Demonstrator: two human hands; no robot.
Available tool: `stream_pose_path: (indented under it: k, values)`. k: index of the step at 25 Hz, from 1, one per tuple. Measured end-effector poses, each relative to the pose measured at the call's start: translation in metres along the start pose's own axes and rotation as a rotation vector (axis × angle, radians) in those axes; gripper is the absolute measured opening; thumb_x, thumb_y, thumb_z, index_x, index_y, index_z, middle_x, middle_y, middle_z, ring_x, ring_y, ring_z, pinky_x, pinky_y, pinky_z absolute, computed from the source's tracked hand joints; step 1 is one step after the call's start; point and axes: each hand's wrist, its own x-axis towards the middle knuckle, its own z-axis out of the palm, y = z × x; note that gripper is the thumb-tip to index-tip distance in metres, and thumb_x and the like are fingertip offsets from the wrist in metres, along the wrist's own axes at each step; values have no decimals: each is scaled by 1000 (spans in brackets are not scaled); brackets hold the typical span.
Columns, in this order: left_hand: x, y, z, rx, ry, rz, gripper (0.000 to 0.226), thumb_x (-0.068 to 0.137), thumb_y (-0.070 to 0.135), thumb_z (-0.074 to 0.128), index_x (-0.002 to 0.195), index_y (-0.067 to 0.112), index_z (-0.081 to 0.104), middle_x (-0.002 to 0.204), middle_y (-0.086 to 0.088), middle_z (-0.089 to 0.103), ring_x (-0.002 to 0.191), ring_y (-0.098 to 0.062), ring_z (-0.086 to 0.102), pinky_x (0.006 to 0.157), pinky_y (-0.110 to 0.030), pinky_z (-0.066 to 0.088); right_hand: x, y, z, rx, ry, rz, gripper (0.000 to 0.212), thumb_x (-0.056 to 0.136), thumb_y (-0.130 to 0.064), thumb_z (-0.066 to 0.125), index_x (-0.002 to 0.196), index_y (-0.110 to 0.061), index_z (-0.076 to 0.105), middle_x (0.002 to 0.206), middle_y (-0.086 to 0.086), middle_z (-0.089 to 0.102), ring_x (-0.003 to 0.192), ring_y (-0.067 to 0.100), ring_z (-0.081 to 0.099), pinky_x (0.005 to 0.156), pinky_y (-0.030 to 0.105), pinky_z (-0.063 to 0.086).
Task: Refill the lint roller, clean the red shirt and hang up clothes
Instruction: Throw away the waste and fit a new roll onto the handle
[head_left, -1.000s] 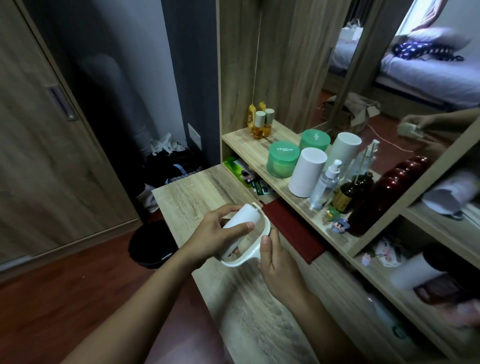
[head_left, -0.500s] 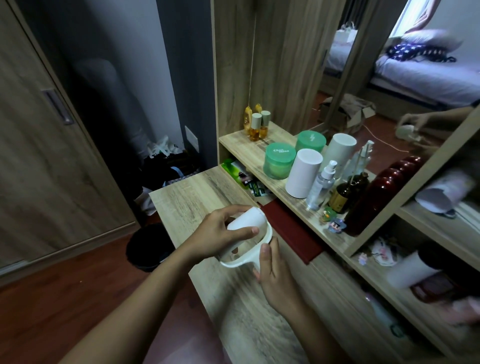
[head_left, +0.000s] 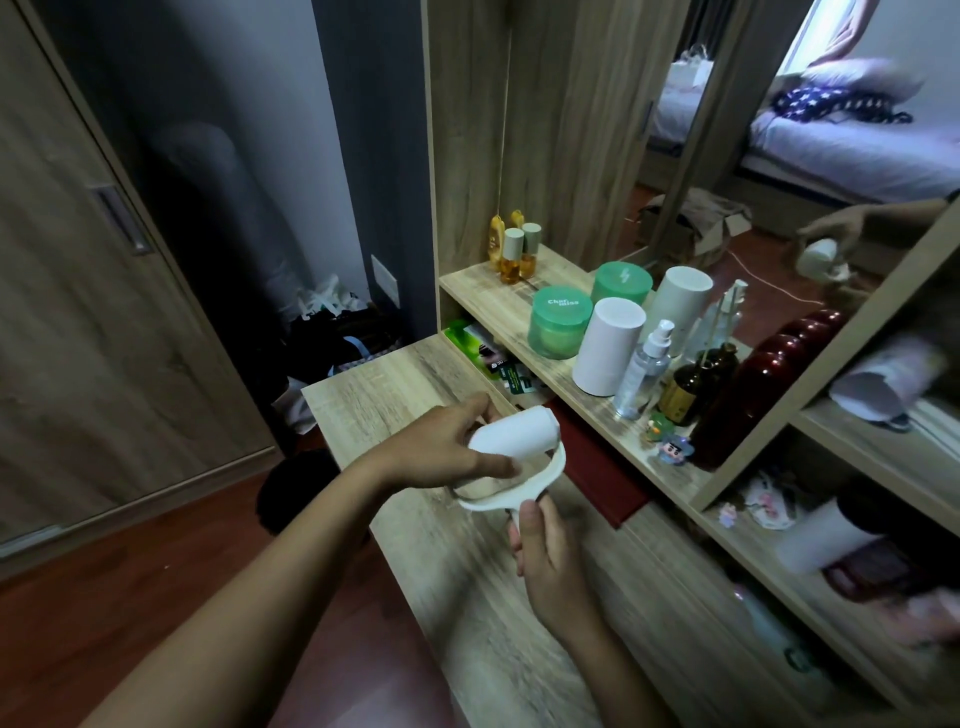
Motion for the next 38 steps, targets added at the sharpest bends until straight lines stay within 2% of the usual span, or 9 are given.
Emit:
stream_pose_path:
  k: [4, 7, 12, 17, 21, 23, 27, 31, 38]
  values:
    - [-2, 6, 3, 162, 52, 94, 49, 80, 45, 68, 122, 24, 53, 105, 1, 59, 95, -17, 57, 78, -32, 49, 1, 1, 0, 23, 41, 33, 38, 80, -59, 28, 71, -25, 44, 56, -14, 52, 48, 4, 44, 54, 28, 35]
    - [-2, 7, 4, 102, 101, 33, 49, 75, 53, 69, 110, 25, 49, 95, 2, 63, 82, -16, 62, 66, -34, 51, 3, -2, 1, 38, 60, 32, 39, 80, -59, 27, 70, -23, 42, 57, -13, 51, 48, 4, 43, 54, 25, 35]
    - [0, 4, -1, 400, 114, 39, 67, 61, 80, 50, 107, 32, 60, 94, 8, 55, 86, -13, 53, 75, -39, 49, 1, -4, -1, -31, 74, -6, 39, 81, -58, 25, 69, -25, 42, 59, -17, 54, 51, 4, 47, 53, 16, 33]
    - [2, 1, -1, 217, 229, 26, 78, 64, 65, 64, 133, 37, 40, 111, 9, 63, 101, -13, 57, 86, -40, 47, 4, -5, -2, 0, 103, -21, 35, 84, -56, 28, 68, -27, 40, 58, -15, 53, 50, 4, 46, 52, 19, 34]
    - [4, 2, -12, -18, 685, 50, 30, 89, 31, 59, 116, 18, 60, 109, 4, 65, 91, -7, 59, 75, -20, 48, 7, -1, -6, 33, 125, -4, 39, 82, -59, 28, 69, -24, 41, 59, -15, 52, 52, 3, 46, 53, 18, 35]
    - [1, 3, -10, -21, 666, 106, 27, 91, 31, 57, 114, 19, 62, 109, 6, 65, 94, -3, 58, 74, -8, 42, 8, -1, -7, 22, 134, -2, 40, 81, -60, 27, 69, -24, 41, 59, -17, 53, 52, 3, 47, 54, 16, 35]
    - [-4, 2, 0, 21, 434, 196, 52, 79, 50, 62, 126, 27, 55, 125, 6, 59, 111, -5, 53, 91, -27, 44, 11, 0, -5, 11, 137, -14, 39, 82, -58, 27, 69, -25, 41, 59, -17, 52, 52, 4, 46, 53, 17, 35]
    - [-2, 5, 5, 125, 310, 228, 76, 72, 44, 76, 138, 24, 42, 135, 5, 49, 121, -7, 45, 91, -19, 33, 13, -3, -5, 7, 122, -26, 36, 83, -57, 27, 70, -27, 41, 61, -19, 55, 53, 2, 49, 54, 12, 34]
    - [5, -7, -33, 32, 587, 150, 47, 87, 32, 63, 130, 19, 53, 128, 0, 58, 117, -9, 54, 98, -28, 42, 13, 0, -1, 57, 100, 5, 41, 81, -58, 27, 69, -21, 40, 57, -15, 51, 50, 2, 45, 52, 15, 34]
